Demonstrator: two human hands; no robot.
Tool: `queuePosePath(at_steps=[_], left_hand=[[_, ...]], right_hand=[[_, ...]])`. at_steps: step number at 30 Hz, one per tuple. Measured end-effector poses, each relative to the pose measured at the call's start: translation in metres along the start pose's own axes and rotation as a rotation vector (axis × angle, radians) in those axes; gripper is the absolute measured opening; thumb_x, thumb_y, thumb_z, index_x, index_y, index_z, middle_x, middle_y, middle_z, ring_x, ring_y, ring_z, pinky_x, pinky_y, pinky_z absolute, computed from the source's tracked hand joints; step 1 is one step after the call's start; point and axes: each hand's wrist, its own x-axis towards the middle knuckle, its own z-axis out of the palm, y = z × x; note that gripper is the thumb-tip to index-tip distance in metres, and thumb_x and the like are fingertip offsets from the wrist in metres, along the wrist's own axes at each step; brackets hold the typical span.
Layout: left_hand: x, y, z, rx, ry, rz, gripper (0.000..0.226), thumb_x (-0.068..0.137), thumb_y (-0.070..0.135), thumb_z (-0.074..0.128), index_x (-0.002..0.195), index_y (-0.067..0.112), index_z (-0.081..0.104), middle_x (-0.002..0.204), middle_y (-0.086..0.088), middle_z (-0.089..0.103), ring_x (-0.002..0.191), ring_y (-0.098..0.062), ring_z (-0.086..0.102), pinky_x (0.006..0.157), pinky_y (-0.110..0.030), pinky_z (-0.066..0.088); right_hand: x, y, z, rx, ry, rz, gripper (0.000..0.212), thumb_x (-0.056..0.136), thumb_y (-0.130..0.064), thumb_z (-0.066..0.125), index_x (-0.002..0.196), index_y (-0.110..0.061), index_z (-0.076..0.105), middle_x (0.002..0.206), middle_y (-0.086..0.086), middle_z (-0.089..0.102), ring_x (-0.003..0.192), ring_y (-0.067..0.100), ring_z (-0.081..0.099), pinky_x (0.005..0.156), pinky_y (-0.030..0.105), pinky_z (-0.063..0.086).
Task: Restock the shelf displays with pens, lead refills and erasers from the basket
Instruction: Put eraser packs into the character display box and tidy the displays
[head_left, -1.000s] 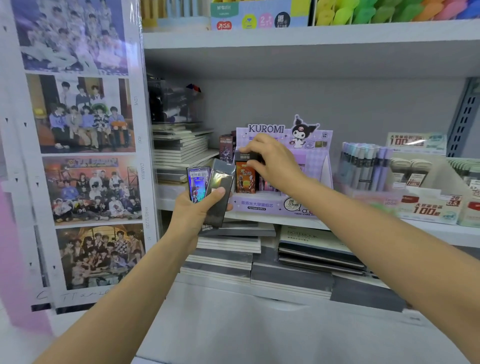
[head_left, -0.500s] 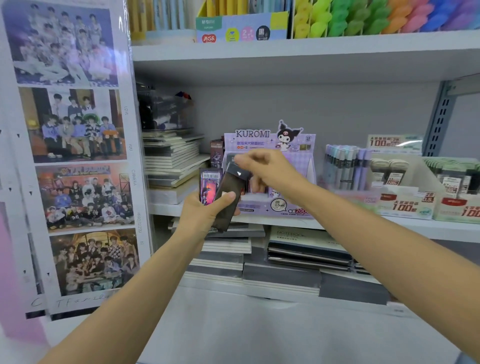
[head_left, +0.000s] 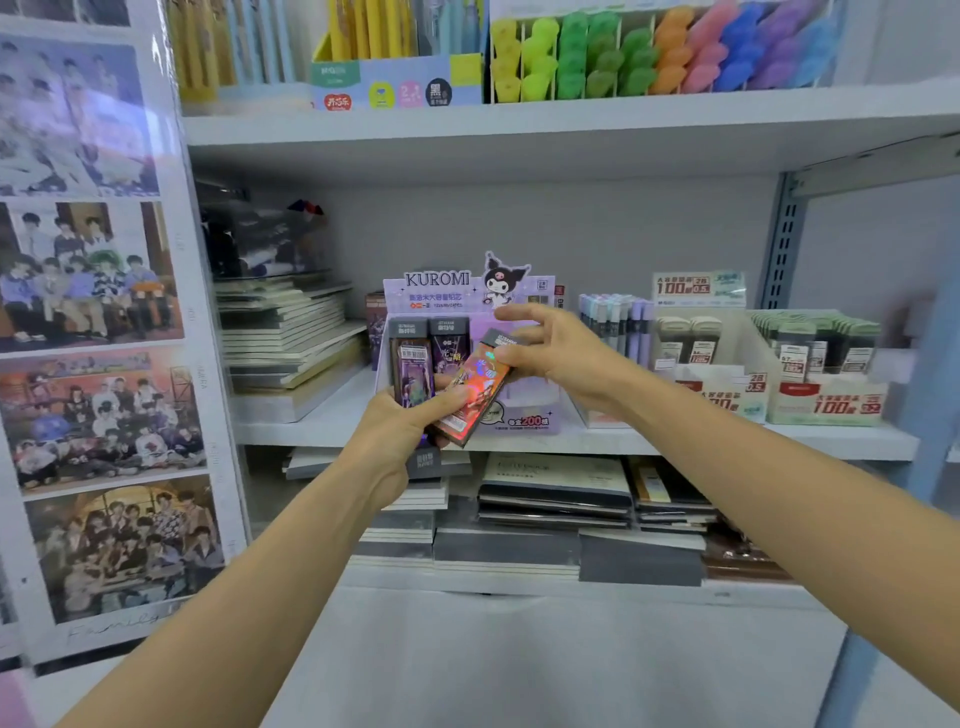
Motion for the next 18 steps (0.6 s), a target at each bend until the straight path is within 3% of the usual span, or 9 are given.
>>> queuePosePath(at_steps=[3,7,10,12,15,18], left_hand=[[-0.001,0.004,0.009,-0.084,-0.023,-0.067,0.012,0.090,0.016,0.064,0.098,0.007,0.066,0.082,-0.011,0.069,0.054,-0.016,0.057,0.048,-0.023,0.048],[0.005,0.006,0.013,-0.215,-0.061,-0.096,0.027,0.096,0.004,0.037,0.106,-0.002,0.060,0.086,-0.011,0.063,0.060,-0.015,0.058,0.052,-0.024,0.052],[0.010,0.005,0.011,-0.164,-0.122,-0.061,0.022,0.100,0.006,0.039,0.109,-0.003,0.057,0.082,-0.011,0.068,0.065,-0.019,0.065,0.059,-0.027,0.058],[0.013,0.002,0.008,-0.090,-0.157,-0.011,0.022,0.102,0.010,0.043,0.115,-0.001,0.057,0.096,-0.014,0.074,0.077,-0.025,0.072,0.065,-0.030,0.060],[0.019,-0.004,0.004,-0.044,-0.160,0.073,0.024,0.101,0.014,0.049,0.120,0.003,0.056,0.104,-0.013,0.074,0.085,-0.026,0.073,0.066,-0.030,0.059],[0.024,-0.010,-0.001,0.004,-0.093,0.127,0.023,0.095,0.016,0.059,0.115,0.006,0.063,0.099,-0.011,0.075,0.083,-0.027,0.073,0.064,-0.029,0.059]], right_hand=[[-0.003,-0.006,-0.019,-0.024,0.102,-0.069,0.039,0.087,-0.003,0.067,0.125,-0.008,0.058,0.116,0.016,0.066,0.094,0.021,0.069,0.073,0.027,0.058],[-0.001,-0.024,-0.047,-0.179,0.392,-0.237,0.027,0.086,-0.002,0.068,0.109,-0.016,0.063,0.107,0.011,0.067,0.097,0.021,0.065,0.078,0.025,0.058],[0.003,-0.031,-0.063,-0.407,0.521,-0.287,0.022,0.086,-0.006,0.067,0.103,-0.019,0.062,0.094,-0.001,0.067,0.095,0.018,0.065,0.085,0.030,0.055],[0.006,-0.029,-0.064,-0.569,0.544,-0.262,0.020,0.085,-0.010,0.068,0.101,-0.020,0.064,0.093,-0.002,0.067,0.092,0.017,0.065,0.082,0.029,0.053],[0.013,-0.019,-0.055,-0.690,0.512,-0.238,0.018,0.085,-0.011,0.069,0.101,-0.019,0.066,0.094,-0.001,0.069,0.088,0.015,0.064,0.078,0.026,0.051],[0.022,-0.009,-0.044,-0.744,0.455,-0.253,0.020,0.085,-0.009,0.069,0.103,-0.015,0.066,0.098,0.004,0.071,0.090,0.018,0.065,0.084,0.032,0.053]])
